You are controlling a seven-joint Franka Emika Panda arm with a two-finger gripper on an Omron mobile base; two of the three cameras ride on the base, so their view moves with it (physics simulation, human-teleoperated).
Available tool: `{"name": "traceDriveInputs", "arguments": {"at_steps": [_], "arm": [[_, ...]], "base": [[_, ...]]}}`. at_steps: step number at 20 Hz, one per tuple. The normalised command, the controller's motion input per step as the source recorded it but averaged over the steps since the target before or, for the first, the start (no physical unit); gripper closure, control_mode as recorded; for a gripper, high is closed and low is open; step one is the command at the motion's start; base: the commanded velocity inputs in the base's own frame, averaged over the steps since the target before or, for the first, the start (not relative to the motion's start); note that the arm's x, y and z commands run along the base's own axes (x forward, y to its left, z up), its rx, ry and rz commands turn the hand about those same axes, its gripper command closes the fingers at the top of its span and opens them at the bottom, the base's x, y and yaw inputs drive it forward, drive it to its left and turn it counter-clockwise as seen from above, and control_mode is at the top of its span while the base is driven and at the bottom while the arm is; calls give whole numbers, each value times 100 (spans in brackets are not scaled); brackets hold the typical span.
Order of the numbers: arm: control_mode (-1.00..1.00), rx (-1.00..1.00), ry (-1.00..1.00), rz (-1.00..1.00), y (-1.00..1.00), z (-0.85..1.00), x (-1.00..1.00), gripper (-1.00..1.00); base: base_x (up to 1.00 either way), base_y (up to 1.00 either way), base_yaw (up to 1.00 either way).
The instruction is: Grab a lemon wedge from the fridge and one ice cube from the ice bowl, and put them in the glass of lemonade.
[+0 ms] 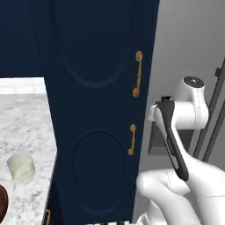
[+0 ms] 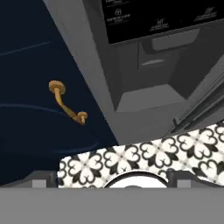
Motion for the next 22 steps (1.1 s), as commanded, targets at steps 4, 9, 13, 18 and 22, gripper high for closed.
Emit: {"name": "traceDriveInputs", "arguments": {"at_steps": [4,9,13,18,22], "arm": [[100,0,0,0,0,0,0,-100],[100,0,0,0,0,0,0,-100],[100,0,0,0,0,0,0,-100],[100,0,0,0,0,0,0,-100],[100,0,0,0,0,0,0,-100]], "base": [[-25,-87,-23],[-42,-78,-4],[-96,-5,0],[-59,6,0],[-33,0,-1]]}}
